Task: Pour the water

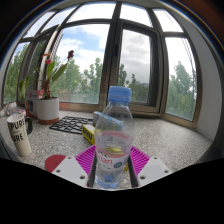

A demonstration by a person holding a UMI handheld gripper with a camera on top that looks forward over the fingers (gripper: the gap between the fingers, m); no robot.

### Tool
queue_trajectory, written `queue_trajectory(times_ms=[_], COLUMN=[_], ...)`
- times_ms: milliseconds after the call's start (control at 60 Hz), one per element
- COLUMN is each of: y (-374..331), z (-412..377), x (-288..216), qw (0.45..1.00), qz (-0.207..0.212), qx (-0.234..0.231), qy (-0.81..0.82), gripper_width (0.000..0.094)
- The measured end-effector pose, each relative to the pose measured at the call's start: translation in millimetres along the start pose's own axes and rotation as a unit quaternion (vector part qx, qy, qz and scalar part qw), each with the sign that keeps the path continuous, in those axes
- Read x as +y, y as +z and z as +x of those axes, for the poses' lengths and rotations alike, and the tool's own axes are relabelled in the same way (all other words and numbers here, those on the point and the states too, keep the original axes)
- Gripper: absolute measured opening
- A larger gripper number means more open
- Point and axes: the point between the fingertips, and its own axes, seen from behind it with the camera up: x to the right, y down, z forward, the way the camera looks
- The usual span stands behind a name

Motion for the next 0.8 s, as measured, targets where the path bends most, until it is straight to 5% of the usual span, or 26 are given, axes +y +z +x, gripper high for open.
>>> queue_trajectory(times_ms=[250,433,633,800], y=[-5.0,-28.4,-71.8,-103.4], z=[5.7,16.5,46.5,20.9], x=[-2.0,-35.1,-146.7,-261.8], qw=[0.999,0.997,0.96,0.842], qz=[0.013,0.027,0.073,0.114], qx=[0.025,0.076,0.222,0.336], qy=[0.014,-0.008,-0.155,-0.406], gripper_width=[0.0295,0.0295,0.0294,0.0295])
